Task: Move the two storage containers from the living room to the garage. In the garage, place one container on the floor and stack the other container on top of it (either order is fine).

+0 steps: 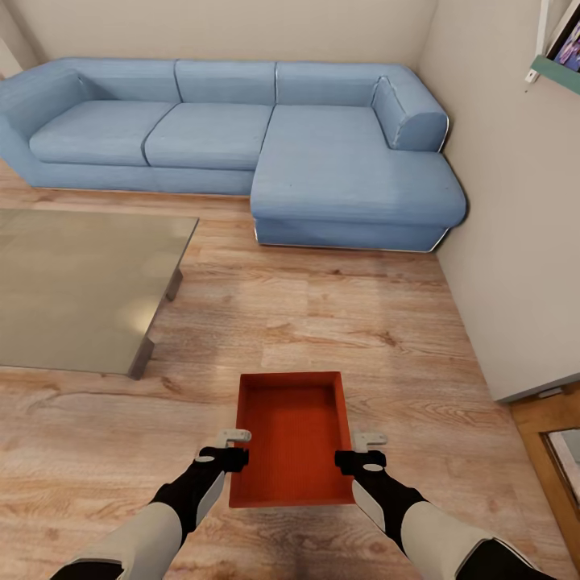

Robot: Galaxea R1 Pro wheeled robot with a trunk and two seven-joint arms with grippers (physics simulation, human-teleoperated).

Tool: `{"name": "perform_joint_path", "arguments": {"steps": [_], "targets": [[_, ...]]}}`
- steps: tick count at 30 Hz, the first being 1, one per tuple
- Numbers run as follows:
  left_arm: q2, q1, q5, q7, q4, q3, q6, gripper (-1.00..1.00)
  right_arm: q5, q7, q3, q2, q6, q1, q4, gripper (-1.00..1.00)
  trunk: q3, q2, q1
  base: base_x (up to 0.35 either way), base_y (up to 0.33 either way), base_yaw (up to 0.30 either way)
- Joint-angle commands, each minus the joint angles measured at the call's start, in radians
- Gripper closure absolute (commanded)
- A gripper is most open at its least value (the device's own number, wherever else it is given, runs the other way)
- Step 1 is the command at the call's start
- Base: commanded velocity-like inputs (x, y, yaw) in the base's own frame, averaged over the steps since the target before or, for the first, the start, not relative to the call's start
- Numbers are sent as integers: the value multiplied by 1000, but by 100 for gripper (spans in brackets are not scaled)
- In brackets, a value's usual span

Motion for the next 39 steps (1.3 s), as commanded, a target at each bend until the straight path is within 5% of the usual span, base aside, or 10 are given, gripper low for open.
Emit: {"name": "perform_joint_path", "arguments": {"steps": [1, 15, 39], "targets": [[0, 0, -6, 3, -9, 0, 8, -100, -9, -6, 9, -1, 0, -1, -1, -100, -1, 0, 0, 0, 0, 0], [-6, 0, -5, 4, -23, -1, 16, -100, -9, -6, 9, -1, 0, 0, -1, -100, -1, 0, 0, 0, 0, 0], [-7, 0, -7, -6, -23, -2, 20, -100, -9, -6, 9, 1, 0, 0, -1, -100, -76, -168, 92, 0, 0, 0]]}}
